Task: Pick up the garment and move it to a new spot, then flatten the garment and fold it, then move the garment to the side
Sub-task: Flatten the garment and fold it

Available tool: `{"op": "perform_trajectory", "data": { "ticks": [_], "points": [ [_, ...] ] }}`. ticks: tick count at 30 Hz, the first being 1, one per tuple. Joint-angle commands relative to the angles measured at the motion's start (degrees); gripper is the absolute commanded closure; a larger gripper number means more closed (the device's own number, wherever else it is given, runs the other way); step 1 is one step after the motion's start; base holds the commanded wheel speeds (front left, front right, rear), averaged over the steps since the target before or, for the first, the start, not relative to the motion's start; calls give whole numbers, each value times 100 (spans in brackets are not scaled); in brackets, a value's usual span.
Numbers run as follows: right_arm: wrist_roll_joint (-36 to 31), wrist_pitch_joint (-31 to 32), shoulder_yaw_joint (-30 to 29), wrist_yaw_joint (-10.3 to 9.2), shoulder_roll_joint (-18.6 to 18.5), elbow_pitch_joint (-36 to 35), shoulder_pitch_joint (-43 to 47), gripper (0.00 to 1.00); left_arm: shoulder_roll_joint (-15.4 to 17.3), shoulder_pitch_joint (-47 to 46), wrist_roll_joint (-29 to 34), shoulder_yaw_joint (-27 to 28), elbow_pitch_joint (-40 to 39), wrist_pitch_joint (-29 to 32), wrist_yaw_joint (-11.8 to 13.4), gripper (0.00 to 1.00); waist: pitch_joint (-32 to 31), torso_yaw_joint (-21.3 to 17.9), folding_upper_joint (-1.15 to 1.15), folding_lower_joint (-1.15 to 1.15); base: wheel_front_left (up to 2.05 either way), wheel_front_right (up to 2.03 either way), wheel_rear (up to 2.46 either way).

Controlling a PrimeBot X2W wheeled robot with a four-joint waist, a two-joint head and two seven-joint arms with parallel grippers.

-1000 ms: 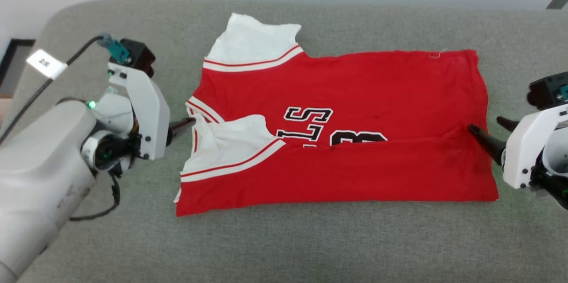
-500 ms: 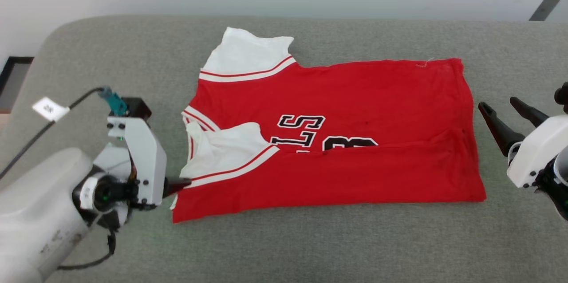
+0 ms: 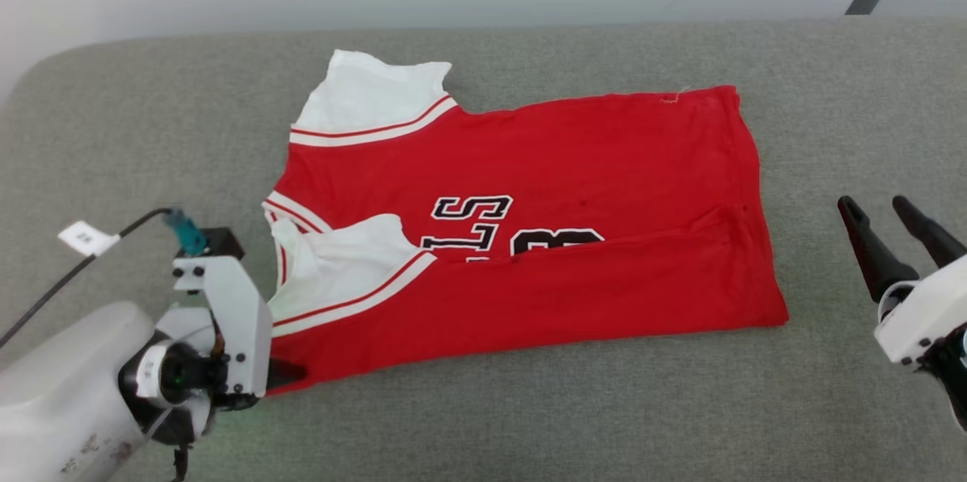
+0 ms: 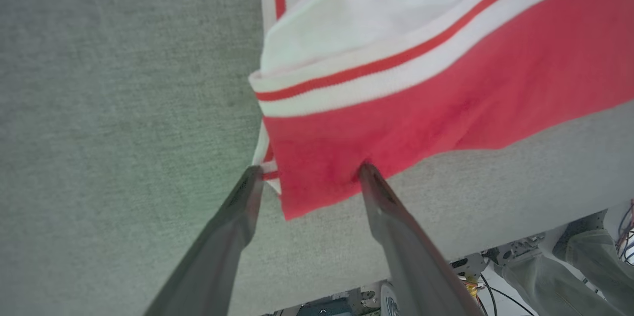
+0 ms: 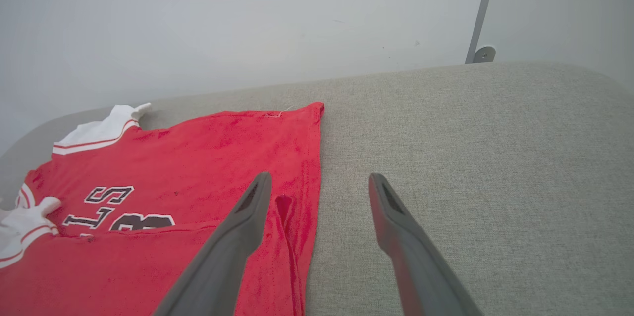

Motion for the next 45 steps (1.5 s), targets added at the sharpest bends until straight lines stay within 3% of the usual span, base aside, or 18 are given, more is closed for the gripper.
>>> {"op": "perform_trajectory", "data": {
  "ticks": [1, 5, 6, 7, 8, 16, 22, 38, 39, 40, 45],
  "points": [
    [-25, 33, -65, -6, 52, -58, 86, 0, 9, 77, -61, 7, 36, -21, 25, 0, 15, -38, 0, 0, 0, 0, 0],
    [-169, 307, -392, -6, 328, -425, 382, 0, -77, 248, -223, 76, 309, -85, -7, 0, 35, -89, 0, 0, 0, 0, 0],
    [-210, 391, -455, -5, 381, -502, 453, 0, -91, 275, -211, 60, 378, -98, -64, 5, 40, -96, 0, 0, 0, 0, 0],
    [-225, 470, -518, -6, 446, -575, 523, 0, -115, 286, -203, 80, 455, -174, -103, 65, 47, -102, 0, 0, 0, 0, 0],
    [-241, 561, -562, -5, 502, -638, 594, 0, -161, 304, -259, 135, 531, -243, -152, 100, 51, -104, 0, 0, 0, 0, 0],
    [-306, 1329, -630, -5, 735, -956, 908, 0, -406, 366, -306, 129, 925, -314, -504, 100, 131, -54, 0, 0, 0, 0, 0],
    [-472, 1854, -529, -5, 742, -789, 721, 0, -612, 290, -258, 103, 1052, -335, -639, 100, 158, 96, 0, 0, 0, 0, 0],
    [-908, 2199, 128, -6, 522, 1328, -260, 2, -954, 141, -138, 58, 1185, -408, -879, 100, 285, 434, 0, 0, 0, 0, 0],
    [-904, 2199, 166, -6, 511, 1469, -298, 60, -960, 139, -134, 64, 1194, -422, -882, 100, 294, 438, 0, 0, 0, 0, 0],
    [-907, 2218, 229, -7, 485, 1583, -322, 100, -968, 140, -143, 74, 1204, -435, -887, 100, 300, 445, 0, 0, 0, 0, 0],
    [-815, 2134, 365, -8, 396, 1837, -475, 100, -952, 168, -174, 118, 1235, -470, -925, 100, 319, 447, 0, 0, 0, 0, 0]
  ]
}}
